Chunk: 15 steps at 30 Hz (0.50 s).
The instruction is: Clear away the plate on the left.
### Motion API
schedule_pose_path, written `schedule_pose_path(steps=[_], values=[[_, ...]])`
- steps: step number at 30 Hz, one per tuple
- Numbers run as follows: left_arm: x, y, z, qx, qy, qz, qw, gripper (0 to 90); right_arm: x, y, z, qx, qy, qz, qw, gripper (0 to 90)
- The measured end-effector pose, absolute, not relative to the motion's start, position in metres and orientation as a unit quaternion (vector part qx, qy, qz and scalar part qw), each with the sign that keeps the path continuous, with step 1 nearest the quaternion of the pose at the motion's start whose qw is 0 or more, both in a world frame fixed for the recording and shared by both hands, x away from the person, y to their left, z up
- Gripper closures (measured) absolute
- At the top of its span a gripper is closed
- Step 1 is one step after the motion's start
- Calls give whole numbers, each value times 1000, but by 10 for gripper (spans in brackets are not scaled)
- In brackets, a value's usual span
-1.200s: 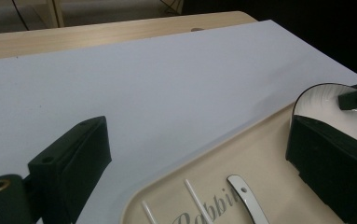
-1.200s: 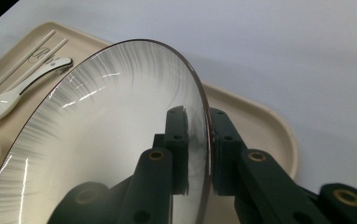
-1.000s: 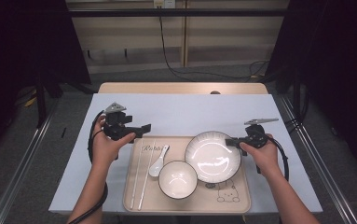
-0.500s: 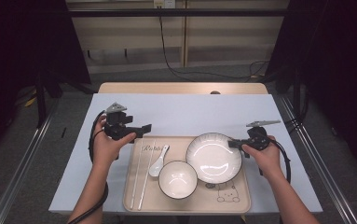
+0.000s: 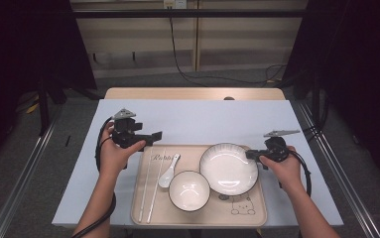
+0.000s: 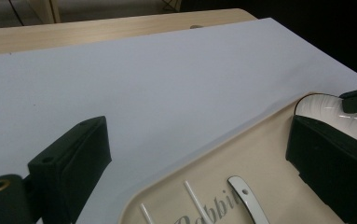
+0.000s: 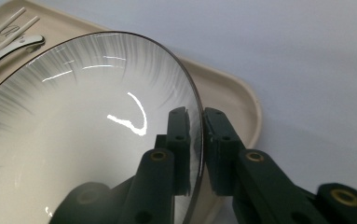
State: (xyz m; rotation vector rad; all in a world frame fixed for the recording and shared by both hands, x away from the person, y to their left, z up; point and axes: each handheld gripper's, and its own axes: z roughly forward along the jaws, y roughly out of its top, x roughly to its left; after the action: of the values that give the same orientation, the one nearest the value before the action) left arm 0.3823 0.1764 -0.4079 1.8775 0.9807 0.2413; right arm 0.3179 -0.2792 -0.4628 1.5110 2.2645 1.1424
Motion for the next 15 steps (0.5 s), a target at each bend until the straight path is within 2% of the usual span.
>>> schedule_pose_path(steps=[3,9,15], values=[[381,178,-407,768,404,99,487,63,316,-279,-461,510,761,388,98,767],[380,181,-404,764,406,105,491,63,315,-281,-454,510,744,419,107,647],[381,182,-404,766,405,104,489,62,315,-288,-450,505,729,447,114,579]])
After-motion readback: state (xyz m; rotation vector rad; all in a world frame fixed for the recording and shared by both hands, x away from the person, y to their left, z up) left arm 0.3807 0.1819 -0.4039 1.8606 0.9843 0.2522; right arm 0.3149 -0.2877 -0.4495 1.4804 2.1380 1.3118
